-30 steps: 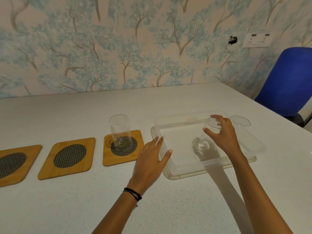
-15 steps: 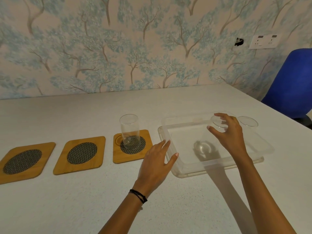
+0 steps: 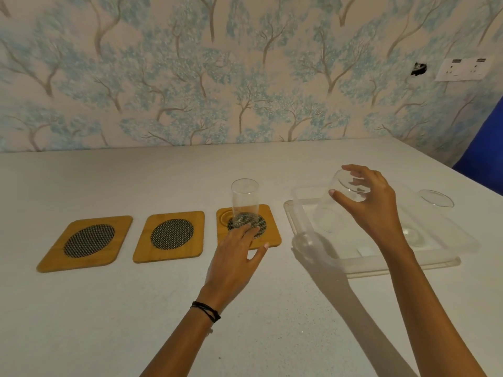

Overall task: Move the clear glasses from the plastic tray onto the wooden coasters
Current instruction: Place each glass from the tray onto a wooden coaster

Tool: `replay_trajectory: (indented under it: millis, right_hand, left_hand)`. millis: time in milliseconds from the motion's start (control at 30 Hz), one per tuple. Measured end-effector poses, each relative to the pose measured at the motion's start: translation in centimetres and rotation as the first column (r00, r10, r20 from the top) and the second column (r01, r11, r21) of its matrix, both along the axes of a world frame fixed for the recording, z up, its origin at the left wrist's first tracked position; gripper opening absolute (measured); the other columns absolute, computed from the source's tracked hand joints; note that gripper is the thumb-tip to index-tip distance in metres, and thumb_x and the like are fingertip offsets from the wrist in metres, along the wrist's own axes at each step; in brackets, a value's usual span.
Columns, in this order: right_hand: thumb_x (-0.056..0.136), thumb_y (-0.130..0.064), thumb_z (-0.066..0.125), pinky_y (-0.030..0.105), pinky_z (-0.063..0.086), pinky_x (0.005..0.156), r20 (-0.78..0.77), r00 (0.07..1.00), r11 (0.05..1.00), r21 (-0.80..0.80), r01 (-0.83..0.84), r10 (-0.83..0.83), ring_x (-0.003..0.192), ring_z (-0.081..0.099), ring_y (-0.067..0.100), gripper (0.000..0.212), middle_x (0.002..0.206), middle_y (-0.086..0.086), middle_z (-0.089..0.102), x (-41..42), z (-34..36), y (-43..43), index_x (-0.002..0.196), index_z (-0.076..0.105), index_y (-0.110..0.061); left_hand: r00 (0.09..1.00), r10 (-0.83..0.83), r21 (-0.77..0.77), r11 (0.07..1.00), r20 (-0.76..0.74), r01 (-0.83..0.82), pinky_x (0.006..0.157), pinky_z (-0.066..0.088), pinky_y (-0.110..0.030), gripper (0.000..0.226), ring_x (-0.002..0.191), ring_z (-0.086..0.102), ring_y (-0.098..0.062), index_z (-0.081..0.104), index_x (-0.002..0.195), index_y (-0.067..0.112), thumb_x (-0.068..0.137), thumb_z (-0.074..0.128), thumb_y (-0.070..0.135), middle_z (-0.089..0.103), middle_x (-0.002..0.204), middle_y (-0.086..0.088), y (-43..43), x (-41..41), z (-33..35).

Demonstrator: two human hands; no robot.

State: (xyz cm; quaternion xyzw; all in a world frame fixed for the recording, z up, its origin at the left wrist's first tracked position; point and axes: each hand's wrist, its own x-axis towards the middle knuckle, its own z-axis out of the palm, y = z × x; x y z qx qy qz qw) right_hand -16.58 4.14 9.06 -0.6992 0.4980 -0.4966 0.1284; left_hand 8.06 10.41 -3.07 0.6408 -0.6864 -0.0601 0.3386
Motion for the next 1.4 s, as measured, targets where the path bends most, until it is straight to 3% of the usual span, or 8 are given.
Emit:
replay_trajectory:
  millis: [233,400,667,1000,1100,1233,1400]
  right_hand:
    - [0.071,-0.03,0.077,0.024,0.048,0.081,-0.005,0.991,0.989,0.061,-0.131,0.132,0.098,0.057,0.015,0.055,0.115,0.001,0.057,5.0,-0.1,1.2,0.121,0.056,-0.024]
    - [0.07,-0.032,0.077,0.02,0.047,0.078,-0.033,0.979,0.977,0.084,-0.196,0.199,0.098,0.058,0.014,0.054,0.114,0.001,0.058,8.4,-0.5,1.7,0.12,0.056,-0.026]
    - [0.069,-0.029,0.078,0.029,0.052,0.081,-0.036,0.946,0.939,0.138,-0.314,0.322,0.1,0.06,0.016,0.053,0.116,0.002,0.059,14.4,-1.4,2.2,0.117,0.056,-0.03]
    - [0.07,-0.03,0.078,0.022,0.048,0.081,-0.074,0.893,0.888,0.168,-0.428,0.445,0.101,0.059,0.014,0.051,0.116,0.003,0.059,22.1,-2.0,2.0,0.117,0.058,-0.027]
    - [0.07,-0.028,0.079,0.016,0.047,0.077,-0.093,0.886,0.885,0.164,-0.436,0.454,0.101,0.058,0.015,0.052,0.117,0.004,0.058,24.2,-2.3,1.6,0.118,0.059,-0.024]
    - [0.07,-0.028,0.079,0.031,0.051,0.086,-0.091,0.874,0.871,0.18,-0.457,0.477,0.103,0.058,0.018,0.053,0.118,0.006,0.057,26.6,-2.9,1.1,0.119,0.059,-0.021]
    - [0.07,-0.027,0.079,0.027,0.048,0.084,-0.111,0.871,0.871,0.191,-0.453,0.478,0.1,0.055,0.016,0.052,0.119,0.007,0.057,28.3,-3.7,0.3,0.118,0.059,-0.02]
  left_hand:
    - [0.995,0.1,0.014,0.995,0.002,-0.1,0.104,0.042,-0.04,0.049,0.128,0.044,-0.019,0.046,0.131,0.026,0.091,0.04,0.054,0.048,0.141,0.0,2.4,6.2,-0.4]
    - [0.984,0.18,0.022,0.983,0.008,-0.18,0.103,0.041,-0.04,0.045,0.127,0.045,-0.025,0.051,0.131,0.015,0.093,0.05,0.038,0.05,0.139,-0.009,3.6,11.3,-0.3]
    - [0.949,0.299,0.041,0.952,0.097,-0.304,0.101,0.044,-0.046,0.044,0.122,0.05,-0.03,0.05,0.13,0.011,0.092,0.053,0.034,0.053,0.135,-0.014,5.7,17.7,-1.2]
    - [0.949,0.281,0.03,0.957,0.144,-0.288,0.101,0.043,-0.045,0.044,0.122,0.05,-0.032,0.049,0.129,0.007,0.093,0.053,0.03,0.054,0.132,-0.017,5.7,19.4,-2.0]
    - [0.941,0.281,0.042,0.955,0.186,-0.293,0.108,0.036,-0.047,0.046,0.127,0.045,-0.028,0.045,0.133,0.009,0.094,0.048,0.033,0.05,0.137,-0.015,5.6,19.2,-2.2]
    - [0.933,0.274,0.069,0.952,0.232,-0.297,0.109,0.032,-0.045,0.047,0.13,0.04,-0.024,0.04,0.136,0.012,0.096,0.041,0.036,0.045,0.142,-0.01,5.5,19.2,-2.5]
    - [0.936,0.271,0.082,0.952,0.225,-0.296,0.113,0.028,-0.044,0.047,0.132,0.038,-0.023,0.04,0.137,0.012,0.096,0.04,0.037,0.043,0.144,-0.008,5.2,18.6,-2.7]
